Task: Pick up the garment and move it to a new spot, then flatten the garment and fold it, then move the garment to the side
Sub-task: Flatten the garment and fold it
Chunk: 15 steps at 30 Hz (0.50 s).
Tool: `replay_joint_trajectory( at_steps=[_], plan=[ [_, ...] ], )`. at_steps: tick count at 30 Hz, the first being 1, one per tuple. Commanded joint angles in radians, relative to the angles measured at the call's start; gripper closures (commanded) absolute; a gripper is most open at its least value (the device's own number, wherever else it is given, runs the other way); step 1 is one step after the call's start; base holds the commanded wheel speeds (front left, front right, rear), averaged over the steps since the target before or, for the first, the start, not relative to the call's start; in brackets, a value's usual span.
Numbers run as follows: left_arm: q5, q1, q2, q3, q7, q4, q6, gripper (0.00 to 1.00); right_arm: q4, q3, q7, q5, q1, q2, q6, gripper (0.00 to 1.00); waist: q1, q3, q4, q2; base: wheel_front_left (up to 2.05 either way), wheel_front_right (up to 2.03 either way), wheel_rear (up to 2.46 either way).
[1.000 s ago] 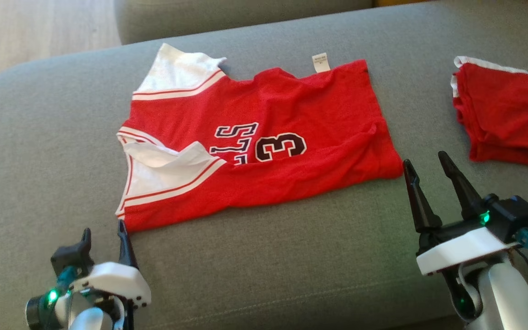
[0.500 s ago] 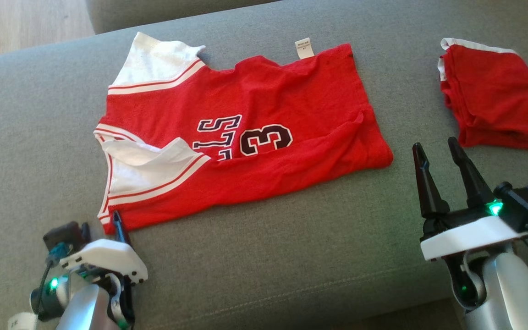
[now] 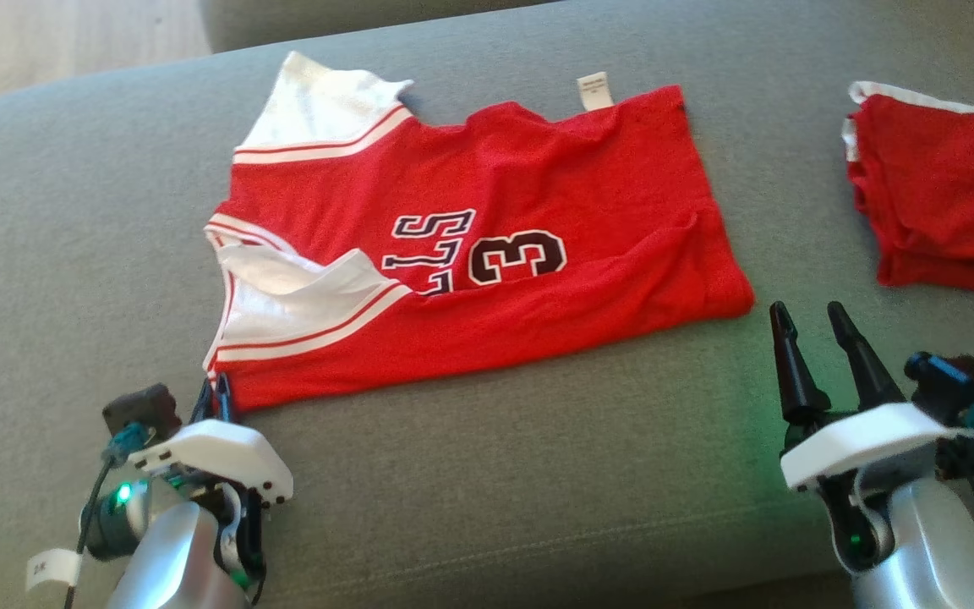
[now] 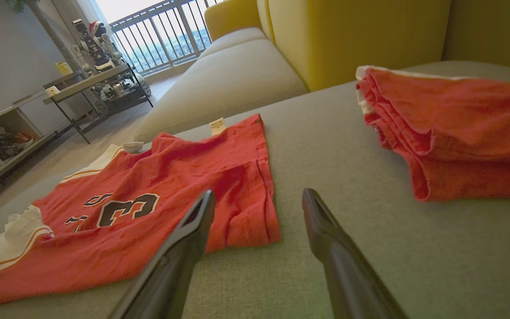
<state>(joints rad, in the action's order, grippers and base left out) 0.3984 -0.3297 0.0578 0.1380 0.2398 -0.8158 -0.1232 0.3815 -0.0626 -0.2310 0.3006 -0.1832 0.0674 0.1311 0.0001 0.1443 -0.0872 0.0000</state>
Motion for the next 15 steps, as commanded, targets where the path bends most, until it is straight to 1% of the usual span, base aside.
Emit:
replay_joint_trajectory(
  at_steps=[1,9,13,15],
  plan=[
    [-0.011,-0.003,0.023,-0.031,0.014,0.039,-0.009,1.00,0.002,0.012,0.014,0.033,-0.061,-0.005,0.000,0.00,-0.0001,-0.001,0.021,0.0000,0.00,0.00,0.00],
    [-0.059,0.049,0.020,-0.035,0.022,0.217,-0.027,1.00,0.257,-0.061,0.113,0.236,-0.162,-0.016,0.000,0.00,-0.0001,-0.006,0.080,0.0000,0.00,0.00,0.00],
    [-0.076,0.076,0.017,-0.029,0.022,0.271,-0.027,1.00,0.363,-0.035,0.135,0.345,-0.216,-0.017,0.000,0.00,-0.0001,-0.004,0.092,0.0000,0.00,0.00,0.00],
    [-0.083,0.083,0.016,-0.025,0.022,0.286,-0.027,1.00,0.398,-0.011,0.134,0.377,-0.236,-0.017,0.000,0.00,-0.0001,-0.001,0.096,0.0000,0.00,0.00,0.00]
  ],
)
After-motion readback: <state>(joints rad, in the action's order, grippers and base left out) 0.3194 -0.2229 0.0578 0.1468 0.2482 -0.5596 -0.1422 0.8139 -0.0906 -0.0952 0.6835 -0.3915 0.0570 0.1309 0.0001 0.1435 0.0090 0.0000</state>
